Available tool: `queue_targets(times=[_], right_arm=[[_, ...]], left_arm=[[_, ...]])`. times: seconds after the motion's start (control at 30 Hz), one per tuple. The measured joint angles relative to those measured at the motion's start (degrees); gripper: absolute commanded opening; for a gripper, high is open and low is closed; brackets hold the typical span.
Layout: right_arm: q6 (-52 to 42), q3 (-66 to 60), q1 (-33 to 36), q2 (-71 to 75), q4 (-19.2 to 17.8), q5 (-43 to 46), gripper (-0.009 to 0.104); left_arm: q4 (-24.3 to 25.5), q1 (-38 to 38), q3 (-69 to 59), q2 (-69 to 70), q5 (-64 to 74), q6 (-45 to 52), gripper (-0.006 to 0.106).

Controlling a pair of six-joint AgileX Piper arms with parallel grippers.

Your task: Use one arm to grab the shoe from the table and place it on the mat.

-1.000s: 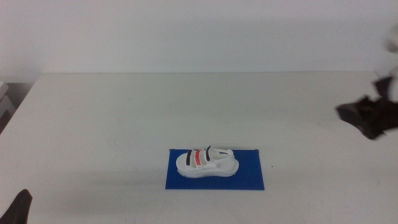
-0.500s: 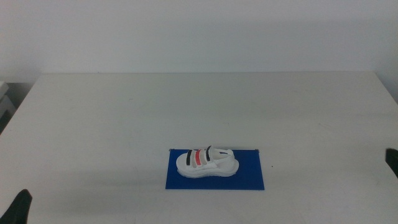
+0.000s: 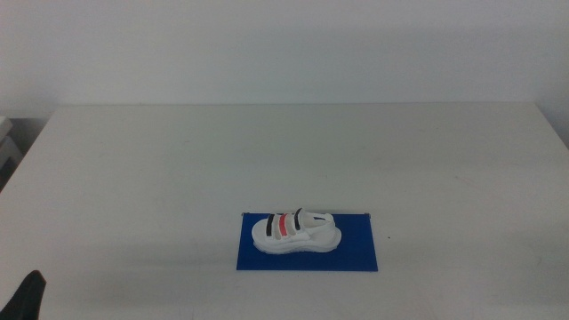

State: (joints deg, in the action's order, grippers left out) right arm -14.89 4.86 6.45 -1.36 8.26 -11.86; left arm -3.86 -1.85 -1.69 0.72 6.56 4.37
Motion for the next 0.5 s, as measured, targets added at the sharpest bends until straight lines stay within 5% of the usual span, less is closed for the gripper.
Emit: queue_targets(times=[0.5], right_arm=[[0.0, -6.3, 0.0, 2.0, -0.1, 0.0, 0.092]], left_arm=[[0.0, 0.0, 0.0, 0.0, 0.0, 0.0, 0.094]])
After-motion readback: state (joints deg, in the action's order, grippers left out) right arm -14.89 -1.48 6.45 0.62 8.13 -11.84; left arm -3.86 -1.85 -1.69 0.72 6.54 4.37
